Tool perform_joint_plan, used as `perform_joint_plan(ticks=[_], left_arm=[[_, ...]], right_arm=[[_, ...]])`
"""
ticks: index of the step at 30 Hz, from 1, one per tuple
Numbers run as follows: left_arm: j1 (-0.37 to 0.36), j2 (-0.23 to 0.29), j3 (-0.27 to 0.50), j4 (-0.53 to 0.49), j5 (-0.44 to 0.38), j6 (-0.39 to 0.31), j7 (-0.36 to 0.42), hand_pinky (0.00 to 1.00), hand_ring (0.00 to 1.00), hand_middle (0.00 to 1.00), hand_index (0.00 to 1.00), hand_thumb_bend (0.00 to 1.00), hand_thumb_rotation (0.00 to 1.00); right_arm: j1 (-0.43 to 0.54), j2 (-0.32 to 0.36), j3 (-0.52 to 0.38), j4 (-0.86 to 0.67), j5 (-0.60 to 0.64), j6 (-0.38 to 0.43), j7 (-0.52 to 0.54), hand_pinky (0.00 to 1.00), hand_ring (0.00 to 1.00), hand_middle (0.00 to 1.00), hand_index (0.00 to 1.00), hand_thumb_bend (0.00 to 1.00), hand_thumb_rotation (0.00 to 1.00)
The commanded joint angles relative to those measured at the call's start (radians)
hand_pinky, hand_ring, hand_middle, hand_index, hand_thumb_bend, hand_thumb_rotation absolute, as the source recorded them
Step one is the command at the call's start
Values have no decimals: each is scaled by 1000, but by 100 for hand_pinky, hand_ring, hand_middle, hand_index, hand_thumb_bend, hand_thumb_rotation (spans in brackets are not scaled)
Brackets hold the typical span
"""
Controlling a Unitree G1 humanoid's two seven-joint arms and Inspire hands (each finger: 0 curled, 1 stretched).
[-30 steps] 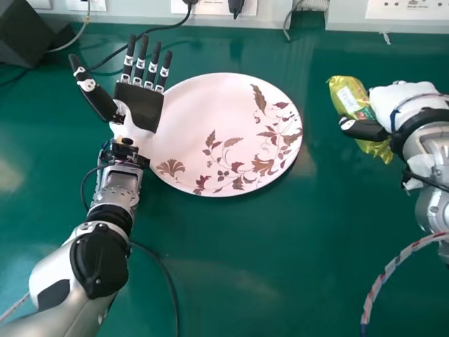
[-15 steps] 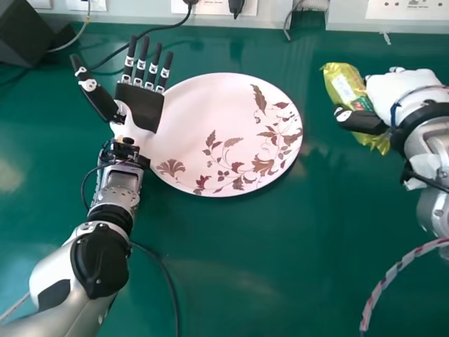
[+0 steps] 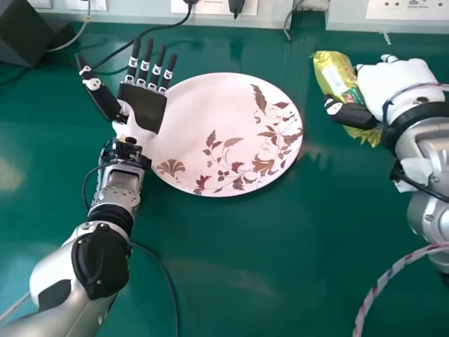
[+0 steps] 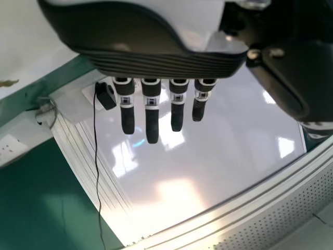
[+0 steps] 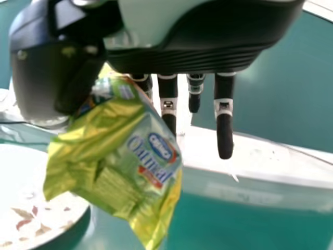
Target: Pick up biscuit and place it in the plate
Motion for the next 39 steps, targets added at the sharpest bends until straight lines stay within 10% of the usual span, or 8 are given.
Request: perform_joint_plan(ticks=[1, 39], left_arm=[[29, -4, -3, 11, 2, 3, -7, 82, 82, 93, 99, 100, 60], [27, -18, -14, 10, 20, -60, 23, 80, 81, 93, 100, 100, 52]], right_arm=[[3, 6, -12, -25, -3, -10, -21, 38, 52, 51, 48, 47, 0], [-54, 94, 11, 29, 55, -101, -122, 37, 50, 52, 48, 47, 0]])
